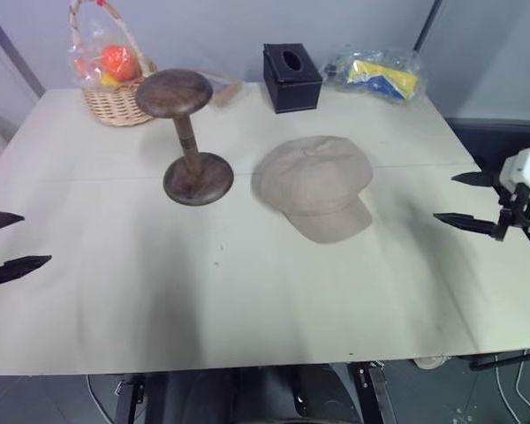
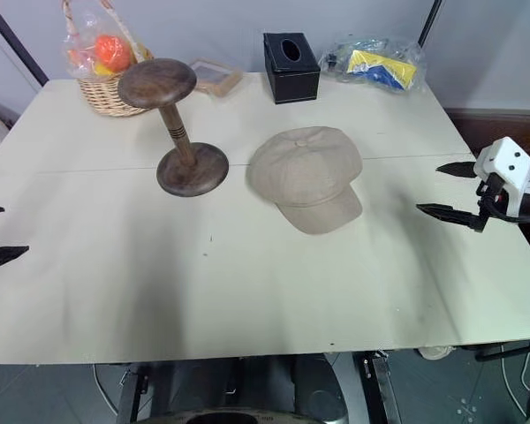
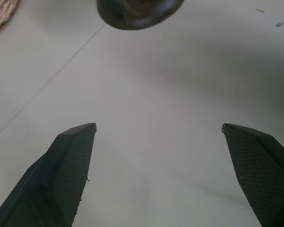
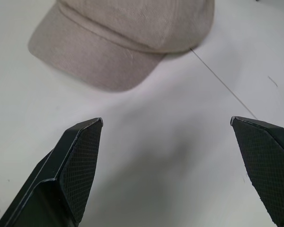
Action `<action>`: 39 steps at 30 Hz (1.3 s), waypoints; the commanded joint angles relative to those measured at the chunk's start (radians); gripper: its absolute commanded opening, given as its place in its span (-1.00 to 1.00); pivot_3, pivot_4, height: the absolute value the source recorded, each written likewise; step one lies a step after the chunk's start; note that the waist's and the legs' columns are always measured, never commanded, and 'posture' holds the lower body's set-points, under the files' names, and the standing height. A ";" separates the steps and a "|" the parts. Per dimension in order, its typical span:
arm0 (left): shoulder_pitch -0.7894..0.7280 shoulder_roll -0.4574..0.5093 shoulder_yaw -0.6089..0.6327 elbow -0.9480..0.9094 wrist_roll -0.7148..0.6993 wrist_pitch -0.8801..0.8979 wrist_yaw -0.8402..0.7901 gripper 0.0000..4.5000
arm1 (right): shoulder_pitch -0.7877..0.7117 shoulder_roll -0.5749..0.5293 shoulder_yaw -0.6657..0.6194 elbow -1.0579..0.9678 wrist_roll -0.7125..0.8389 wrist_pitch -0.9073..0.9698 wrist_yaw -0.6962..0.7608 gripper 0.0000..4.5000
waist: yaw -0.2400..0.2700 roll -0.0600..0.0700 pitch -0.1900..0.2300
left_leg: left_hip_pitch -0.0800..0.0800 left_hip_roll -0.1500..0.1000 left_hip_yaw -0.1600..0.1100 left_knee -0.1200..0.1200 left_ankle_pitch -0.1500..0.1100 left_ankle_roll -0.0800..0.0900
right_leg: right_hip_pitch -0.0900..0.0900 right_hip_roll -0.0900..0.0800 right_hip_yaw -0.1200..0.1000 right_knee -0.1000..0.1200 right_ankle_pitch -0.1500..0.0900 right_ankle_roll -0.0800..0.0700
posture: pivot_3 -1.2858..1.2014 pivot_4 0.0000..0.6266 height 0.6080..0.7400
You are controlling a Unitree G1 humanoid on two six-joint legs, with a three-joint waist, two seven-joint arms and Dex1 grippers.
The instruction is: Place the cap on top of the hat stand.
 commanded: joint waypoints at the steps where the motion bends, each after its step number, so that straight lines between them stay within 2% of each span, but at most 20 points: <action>1: -0.022 0.027 -0.012 0.027 0.034 -0.051 -0.002 1.00 | -0.016 -0.008 -0.036 -0.004 0.011 -0.021 -0.009 0.98 | -0.002 0.000 0.000 | 0.000 0.000 0.000 0.000 0.000 0.000 | 0.000 0.000 0.000 0.000 0.000 0.000 | 0.03 -0.52 1.00; 8: -0.113 0.021 -0.052 0.057 0.008 -0.020 0.018 1.00 | 0.003 -0.007 -0.038 0.022 -0.022 -0.117 -0.073 0.98 | -0.001 0.000 0.000 | 0.000 0.001 0.003 0.000 0.000 0.000 | -0.001 0.001 0.000 0.001 0.000 0.001 | 0.03 -0.52 1.00; 15: -0.153 0.025 -0.079 0.050 -0.022 0.029 -0.003 1.00 | 0.050 -0.016 -0.065 -0.042 0.019 -0.065 -0.063 0.98 | 0.000 0.000 0.000 | 0.000 0.001 0.003 0.000 0.000 0.000 | 0.000 0.002 0.000 0.001 0.000 0.001 | 0.03 -0.52 1.00; 20: -0.280 0.039 -0.129 0.027 -0.107 0.123 -0.005 1.00 | 0.066 -0.024 -0.068 -0.084 0.000 -0.089 -0.082 0.98 | 0.000 0.000 0.000 | 0.000 0.001 0.003 0.001 0.000 0.000 | 0.000 0.002 0.000 0.003 0.000 0.001 | 0.03 -0.52 1.00; 23: -0.419 0.057 -0.189 -0.009 -0.201 0.236 -0.009 1.00 | 0.094 0.005 -0.102 -0.203 0.015 -0.040 -0.174 0.98 | 0.001 0.000 0.000 | 0.000 0.000 0.002 0.002 0.000 0.000 | 0.000 0.002 0.000 0.003 0.001 0.001 | 0.03 -0.52 1.00; 26: -0.557 0.078 -0.275 -0.038 -0.282 0.330 -0.044 1.00 | 0.261 0.056 -0.148 -0.431 -0.014 -0.063 -0.260 0.98 | 0.002 -0.003 -0.001 | -0.001 0.000 0.000 0.002 0.000 0.000 | 0.000 0.003 -0.001 0.004 0.001 0.002 | 0.03 -0.52 1.00; 29: -0.679 0.072 -0.360 -0.051 -0.345 0.403 -0.079 1.00 | 0.390 0.102 -0.167 -0.600 -0.099 -0.113 -0.356 0.98 | 0.003 -0.003 -0.001 | 0.000 0.000 -0.001 0.002 0.000 0.000 | 0.000 0.003 -0.002 0.005 0.001 0.002 | 0.03 -0.52 1.00; 33: -0.795 0.044 -0.508 -0.069 -0.325 0.400 -0.131 1.00 | 0.483 0.174 -0.123 -0.719 -0.371 -0.266 -0.566 0.98 | -0.002 -0.003 -0.001 | 0.000 -0.001 0.001 0.006 0.000 0.000 | 0.000 0.003 -0.001 0.009 0.000 0.002 | 0.03 -0.52 1.00; 39: -0.873 0.036 -0.607 -0.069 -0.327 0.419 -0.212 1.00 | 0.511 0.265 -0.002 -0.716 -0.655 -0.391 -0.798 0.98 | 0.000 -0.005 0.000 | 0.000 -0.001 0.001 0.010 0.000 0.000 | 0.000 0.005 0.000 0.012 0.000 0.002 | 0.03 -0.52 1.00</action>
